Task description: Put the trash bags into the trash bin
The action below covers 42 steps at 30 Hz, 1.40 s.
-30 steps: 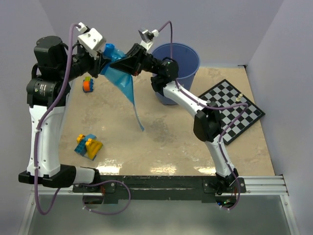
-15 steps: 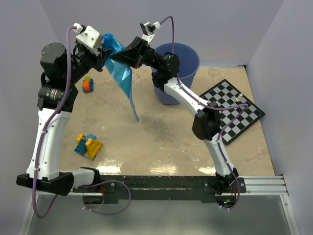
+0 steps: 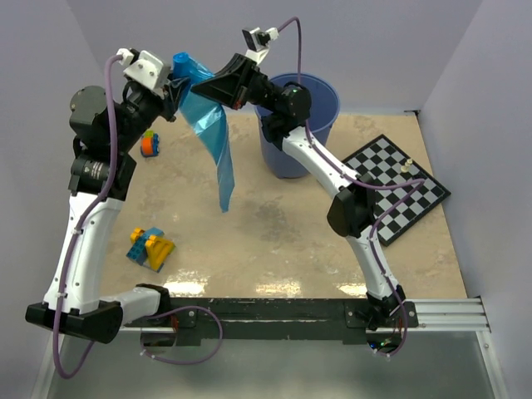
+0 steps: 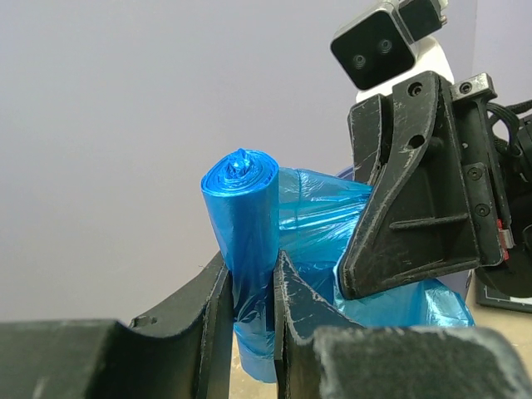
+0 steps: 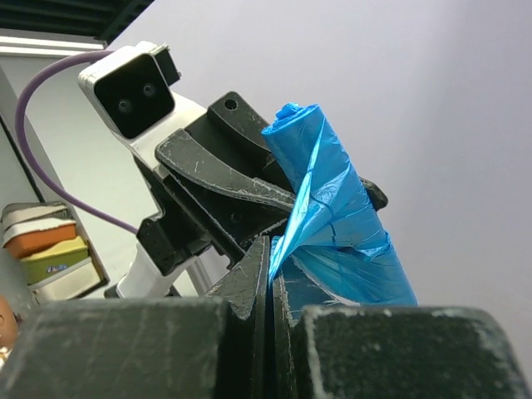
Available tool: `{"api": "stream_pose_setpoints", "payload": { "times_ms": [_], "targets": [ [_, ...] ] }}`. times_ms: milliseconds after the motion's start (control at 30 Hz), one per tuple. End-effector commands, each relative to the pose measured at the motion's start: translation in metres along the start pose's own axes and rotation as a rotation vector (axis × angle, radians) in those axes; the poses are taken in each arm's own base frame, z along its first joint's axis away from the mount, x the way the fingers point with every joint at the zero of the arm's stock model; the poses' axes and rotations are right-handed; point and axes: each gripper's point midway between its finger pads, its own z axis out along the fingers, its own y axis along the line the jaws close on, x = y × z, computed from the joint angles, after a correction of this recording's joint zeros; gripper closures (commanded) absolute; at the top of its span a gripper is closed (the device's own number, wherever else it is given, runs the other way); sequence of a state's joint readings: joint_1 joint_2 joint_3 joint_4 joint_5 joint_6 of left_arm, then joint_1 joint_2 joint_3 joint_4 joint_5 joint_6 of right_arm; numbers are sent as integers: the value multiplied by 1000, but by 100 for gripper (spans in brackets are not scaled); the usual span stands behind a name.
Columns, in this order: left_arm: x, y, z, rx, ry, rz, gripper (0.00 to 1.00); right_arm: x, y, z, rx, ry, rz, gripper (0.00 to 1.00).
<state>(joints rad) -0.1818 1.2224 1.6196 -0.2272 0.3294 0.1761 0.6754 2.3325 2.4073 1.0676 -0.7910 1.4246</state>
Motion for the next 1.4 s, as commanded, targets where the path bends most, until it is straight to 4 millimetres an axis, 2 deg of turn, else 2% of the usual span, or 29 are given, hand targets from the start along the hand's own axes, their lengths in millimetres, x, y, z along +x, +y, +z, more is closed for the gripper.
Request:
{"api": "stream_pose_setpoints", "payload": {
  "times_ms": [0, 300, 367, 433, 500, 567, 633, 700, 767, 800, 867, 900, 967, 1067, 1133, 1233, 1300, 1367],
  "targets": [
    [105, 47, -4, -228, 321, 27, 100, -22, 232, -5, -650, -75, -564, 100],
    [119, 60, 13, -269, 328, 54, 100, -27, 252, -9, -691, -79, -590, 100],
    [116, 63, 19, -274, 315, 54, 100, -30, 259, -10, -702, -87, -584, 100],
    [108, 67, 24, -280, 298, 53, 100, -26, 258, -9, -699, -69, -615, 100],
    [89, 69, 25, -272, 262, 61, 100, -11, 235, -5, -652, 4, -708, 100],
    [63, 66, 24, -239, 218, 68, 100, 0, 190, 13, -524, 91, -796, 100],
    [33, 64, 18, -219, 171, 79, 100, -4, 145, 15, -407, 137, -829, 100],
    [11, 58, 9, -182, 137, 112, 100, -18, 106, 18, -263, 177, -843, 100],
    [-4, 49, -2, -132, 122, 150, 100, -30, 76, 16, -142, 181, -853, 100],
    [-10, 44, -8, -106, 119, 179, 100, -33, 68, 15, -108, 177, -866, 100],
    [-12, 36, -22, -67, 146, 219, 100, -34, 44, 11, -14, 206, -850, 100],
    [-13, 34, -27, -57, 156, 241, 100, -37, 36, 10, 28, 209, -866, 100],
    [-15, 31, -37, -39, 172, 275, 100, -43, 19, 5, 127, 215, -889, 92],
    [-27, 30, -50, -56, 160, 282, 100, -53, -9, -6, 293, 222, -933, 90],
    [-38, 33, -53, -85, 140, 258, 100, -48, -27, -17, 368, 258, -926, 90],
    [-47, 31, -53, -79, 117, 219, 100, -44, -37, -29, 434, 276, -915, 76],
    [-48, 28, -50, -68, 110, 187, 100, -40, -35, -30, 427, 291, -903, 68],
    [-48, 26, -49, -63, 101, 152, 100, -46, -28, -26, 436, 261, -893, 52]
  ]
}}
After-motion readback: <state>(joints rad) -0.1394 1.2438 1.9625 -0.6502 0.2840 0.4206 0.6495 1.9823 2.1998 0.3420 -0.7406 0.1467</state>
